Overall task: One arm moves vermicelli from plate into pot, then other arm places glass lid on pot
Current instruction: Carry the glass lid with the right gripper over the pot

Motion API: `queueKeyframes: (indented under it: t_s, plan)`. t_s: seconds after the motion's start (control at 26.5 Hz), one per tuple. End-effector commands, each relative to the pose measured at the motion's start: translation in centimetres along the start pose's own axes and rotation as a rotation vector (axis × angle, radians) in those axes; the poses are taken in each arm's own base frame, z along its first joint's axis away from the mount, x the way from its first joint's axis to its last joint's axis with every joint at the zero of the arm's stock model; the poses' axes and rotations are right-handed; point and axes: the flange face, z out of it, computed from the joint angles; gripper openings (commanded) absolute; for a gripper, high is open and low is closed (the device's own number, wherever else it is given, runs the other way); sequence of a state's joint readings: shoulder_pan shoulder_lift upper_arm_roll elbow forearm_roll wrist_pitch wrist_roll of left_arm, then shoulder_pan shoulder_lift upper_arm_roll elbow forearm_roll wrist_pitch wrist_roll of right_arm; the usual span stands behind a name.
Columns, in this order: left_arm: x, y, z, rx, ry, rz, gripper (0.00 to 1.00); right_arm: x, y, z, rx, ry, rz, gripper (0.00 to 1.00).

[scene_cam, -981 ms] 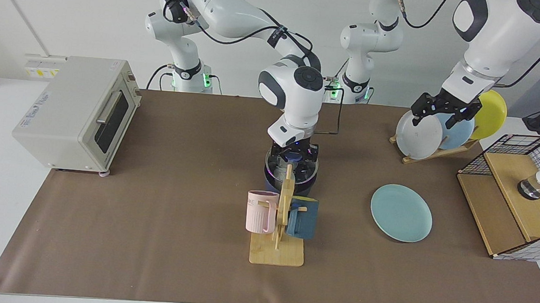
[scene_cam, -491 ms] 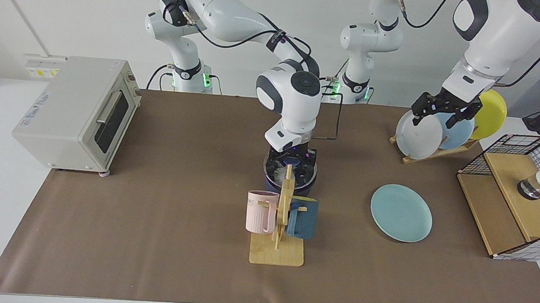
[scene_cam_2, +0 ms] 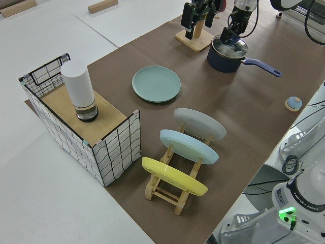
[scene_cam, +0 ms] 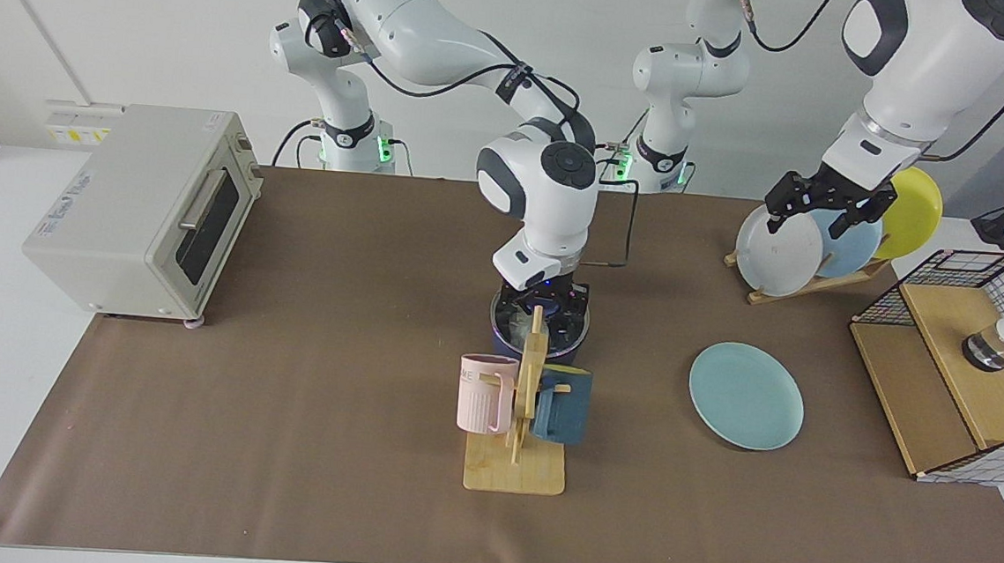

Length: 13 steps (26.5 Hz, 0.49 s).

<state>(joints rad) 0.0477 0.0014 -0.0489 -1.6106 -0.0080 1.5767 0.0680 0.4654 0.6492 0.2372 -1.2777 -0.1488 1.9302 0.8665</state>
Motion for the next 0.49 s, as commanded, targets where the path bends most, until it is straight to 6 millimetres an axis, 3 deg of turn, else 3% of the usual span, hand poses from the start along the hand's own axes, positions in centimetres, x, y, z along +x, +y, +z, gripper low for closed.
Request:
queueKeyframes:
  t_s: [0.0,0.45]
  plan:
    - [-0.54,0.07,-0.34,0.002,0.011,0.006,1.0,0.66,-0.22,0.64,-0.011,-0.023,0.011,0.0]
    - [-0.57,0.16,-0.42,0.002,0.012,0.007,1.0,0.66,0.12,0.8,0.001,-0.068,0.033,0.0]
